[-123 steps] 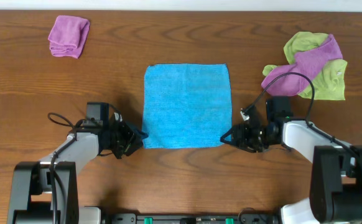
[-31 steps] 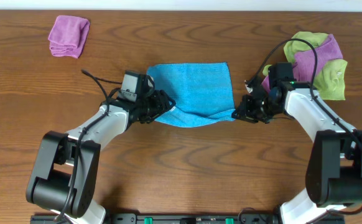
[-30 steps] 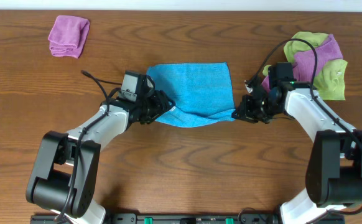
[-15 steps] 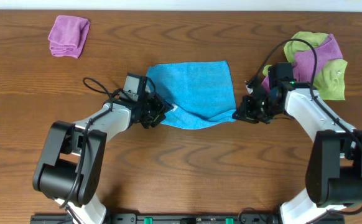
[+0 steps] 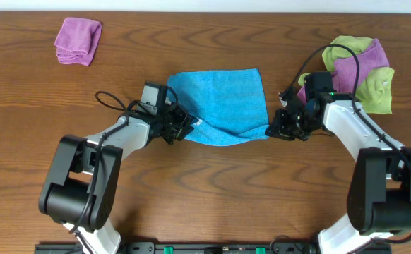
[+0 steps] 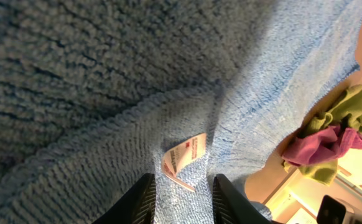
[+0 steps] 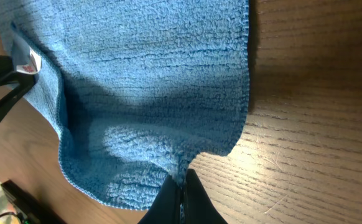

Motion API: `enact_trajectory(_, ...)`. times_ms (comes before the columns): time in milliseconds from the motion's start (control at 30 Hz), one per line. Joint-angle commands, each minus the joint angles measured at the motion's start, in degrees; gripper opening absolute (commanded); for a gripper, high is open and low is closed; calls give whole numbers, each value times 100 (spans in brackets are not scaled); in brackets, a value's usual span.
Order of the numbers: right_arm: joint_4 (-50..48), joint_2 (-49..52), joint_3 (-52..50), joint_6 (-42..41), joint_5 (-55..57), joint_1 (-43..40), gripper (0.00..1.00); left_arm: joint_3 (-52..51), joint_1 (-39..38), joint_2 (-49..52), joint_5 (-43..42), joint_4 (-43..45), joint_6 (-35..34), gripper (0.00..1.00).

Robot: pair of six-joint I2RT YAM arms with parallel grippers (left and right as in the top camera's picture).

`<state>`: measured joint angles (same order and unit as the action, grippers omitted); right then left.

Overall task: Fold the cloth
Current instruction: 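Fold the held near edge forward over the far half with both grippers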

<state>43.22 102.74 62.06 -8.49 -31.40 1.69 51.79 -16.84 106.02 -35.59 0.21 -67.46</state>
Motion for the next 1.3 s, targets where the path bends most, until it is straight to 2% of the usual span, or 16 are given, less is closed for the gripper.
enact_trajectory(0,-13,13,55,92,17,26,1,101,-7,201,63,-13,-55,30)
enact_trajectory(100,-13,13,55,92,17,26,1,101,-7,232,66,-15,-94,20)
enact_trajectory(167,-13,13,55,92,17,26,1,101,-7,232,68,-13,-98,8)
enact_trajectory(200,-13,13,55,92,17,26,1,101,-7,232,68,0,-120,6)
enact_trajectory(367,-26,13,55,90,13,26,1,136,50,232,9,144,-127,6)
enact_trajectory(467,-109,0,114,87,-17,26,1,505,295,199,-413,96,479,6)
enact_trajectory(567,-216,-2,345,39,-79,26,2,826,511,44,-439,-57,643,6)
enact_trajectory(800,-649,4,999,-503,-98,66,1,914,782,-146,-138,-205,732,6)
enact_trajectory(1000,-1069,402,1047,-1086,-52,195,2,914,883,-149,149,-175,717,6)
enact_trajectory(1133,-1198,625,1047,-1239,-33,205,1,914,1027,-184,136,-184,726,6)
enact_trajectory(1267,-1615,691,1049,-1456,-35,210,2,920,1202,-214,466,-96,728,6)
